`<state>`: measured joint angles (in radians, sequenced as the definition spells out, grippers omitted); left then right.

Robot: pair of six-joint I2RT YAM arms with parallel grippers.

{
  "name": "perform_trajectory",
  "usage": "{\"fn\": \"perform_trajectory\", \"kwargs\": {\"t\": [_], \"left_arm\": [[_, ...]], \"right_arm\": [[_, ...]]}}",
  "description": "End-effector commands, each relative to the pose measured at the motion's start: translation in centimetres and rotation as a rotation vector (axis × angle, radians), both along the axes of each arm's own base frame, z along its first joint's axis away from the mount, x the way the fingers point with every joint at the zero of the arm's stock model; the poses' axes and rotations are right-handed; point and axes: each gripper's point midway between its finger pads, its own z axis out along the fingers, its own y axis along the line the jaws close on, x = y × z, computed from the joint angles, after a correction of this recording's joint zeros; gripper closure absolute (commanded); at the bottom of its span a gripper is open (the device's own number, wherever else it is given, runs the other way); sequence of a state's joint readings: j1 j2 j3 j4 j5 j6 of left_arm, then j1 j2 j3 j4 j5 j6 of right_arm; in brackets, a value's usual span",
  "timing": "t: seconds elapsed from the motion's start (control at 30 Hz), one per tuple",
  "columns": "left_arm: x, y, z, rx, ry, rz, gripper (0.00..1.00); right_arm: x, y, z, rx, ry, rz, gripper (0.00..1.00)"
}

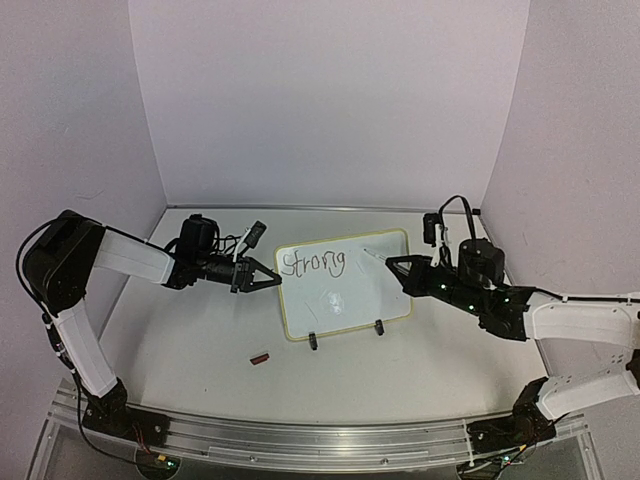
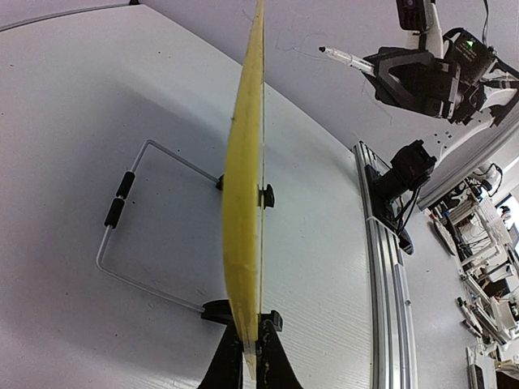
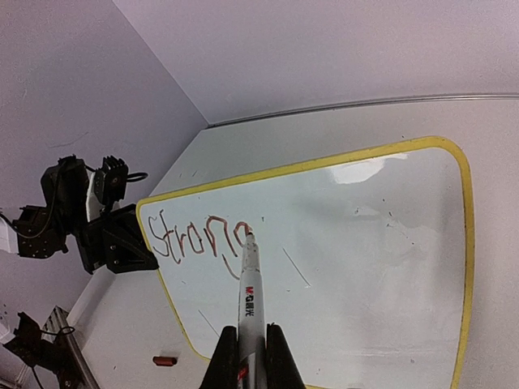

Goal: Write a sentence on the whiteboard

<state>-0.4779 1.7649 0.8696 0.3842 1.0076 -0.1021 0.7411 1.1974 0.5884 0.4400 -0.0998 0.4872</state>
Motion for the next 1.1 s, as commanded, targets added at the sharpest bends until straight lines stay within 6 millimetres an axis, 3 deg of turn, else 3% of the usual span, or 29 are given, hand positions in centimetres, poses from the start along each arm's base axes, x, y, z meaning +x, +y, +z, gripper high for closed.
{"fn": "perform_trajectory", "kwargs": {"t": [0.0,0.73,1.07], "left_arm": [[-0.2,-0.1,-0.4,0.045,-0.021,0.01,1.0],[-0.3,-0.1,-0.5,0.049,-0.018,0.004,1.0],[-0.3,-0.1,-0.5,0.05,-0.019,0.006,1.0]], "right_arm": [[0.0,0.7,0.3,-0.01,-0.022,0.039,1.0],[3.3,1.4,-0.2,-0.037,-0.011,-0.059,1.0],[3.7,1.3,-0.9,-0.047,0.002,-0.081,1.0]]}}
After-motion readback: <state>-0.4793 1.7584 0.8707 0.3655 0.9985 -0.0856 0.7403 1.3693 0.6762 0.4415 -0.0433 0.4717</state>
